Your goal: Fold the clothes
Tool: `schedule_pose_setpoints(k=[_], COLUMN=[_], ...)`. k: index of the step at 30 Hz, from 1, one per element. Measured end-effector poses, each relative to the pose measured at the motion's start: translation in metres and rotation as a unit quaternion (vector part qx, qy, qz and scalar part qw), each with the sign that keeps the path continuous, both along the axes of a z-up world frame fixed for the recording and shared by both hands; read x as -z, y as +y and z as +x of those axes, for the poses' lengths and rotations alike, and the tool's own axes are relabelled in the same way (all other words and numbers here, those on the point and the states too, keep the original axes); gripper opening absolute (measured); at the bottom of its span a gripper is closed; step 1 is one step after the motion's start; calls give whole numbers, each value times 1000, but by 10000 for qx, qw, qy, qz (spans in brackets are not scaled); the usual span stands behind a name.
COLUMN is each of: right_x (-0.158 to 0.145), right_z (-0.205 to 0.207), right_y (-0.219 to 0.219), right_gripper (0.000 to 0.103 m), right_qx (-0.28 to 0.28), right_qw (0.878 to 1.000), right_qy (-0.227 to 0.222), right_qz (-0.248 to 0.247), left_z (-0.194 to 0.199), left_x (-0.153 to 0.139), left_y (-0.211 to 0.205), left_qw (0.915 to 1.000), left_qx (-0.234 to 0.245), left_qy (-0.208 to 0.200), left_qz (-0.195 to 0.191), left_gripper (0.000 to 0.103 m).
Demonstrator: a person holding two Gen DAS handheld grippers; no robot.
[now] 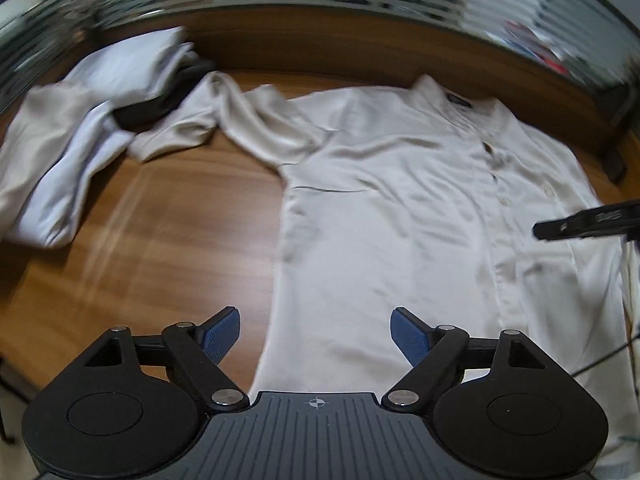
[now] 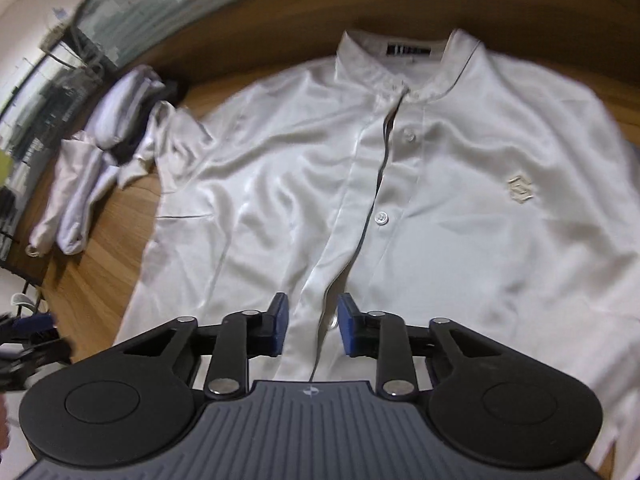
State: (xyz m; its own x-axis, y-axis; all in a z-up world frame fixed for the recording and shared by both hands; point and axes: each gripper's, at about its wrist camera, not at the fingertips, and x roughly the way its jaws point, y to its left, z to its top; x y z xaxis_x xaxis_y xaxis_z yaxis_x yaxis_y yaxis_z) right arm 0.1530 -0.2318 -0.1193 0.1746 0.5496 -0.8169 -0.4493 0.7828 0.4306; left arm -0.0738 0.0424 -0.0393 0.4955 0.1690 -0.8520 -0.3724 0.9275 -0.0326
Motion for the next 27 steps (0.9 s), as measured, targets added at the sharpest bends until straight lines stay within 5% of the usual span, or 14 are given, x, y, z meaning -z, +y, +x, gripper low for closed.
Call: schedule_pose_setpoints(k=[5, 7, 11, 14, 15, 16, 18, 21, 27], right_x=[27, 32, 24, 17, 13, 5, -10, -32, -63], right_z=[15, 16, 11, 5, 2, -2, -10, -25, -73], right_y=[17, 22, 22, 21, 20, 19, 16, 9, -6], right_gripper=[18, 1, 1, 18, 36, 42, 45, 67, 78], right_qx=[41, 82, 236, 255, 266, 282, 321, 430, 937], right_qw=[9994, 9991, 9987, 9982, 9979, 9975, 9962, 9954, 9924], right_qy=[285, 274, 3, -67, -141, -277, -514, -634, -681], right_qz=[-169, -303, -447, -539, -569, -590, -624, -572, -419], left_z=[-21, -27, -36, -36, -34, -30, -22, -7, 33], left_x=[-2, -3, -3, -3, -2, -2, -1, 3, 22], left_y=[24, 35, 57, 76, 83, 91, 106, 130, 167], left_qw=[9985, 9976, 9956, 9947, 9946, 9947, 9949, 9960, 9977], left_qx=[-542, -684, -904, -980, -980, -967, -928, -762, -33], left_qy=[76, 110, 182, 203, 203, 198, 185, 177, 211], left_qz=[21, 53, 163, 242, 263, 292, 356, 437, 637], left_gripper=[85, 85, 85, 87, 87, 87, 88, 89, 91])
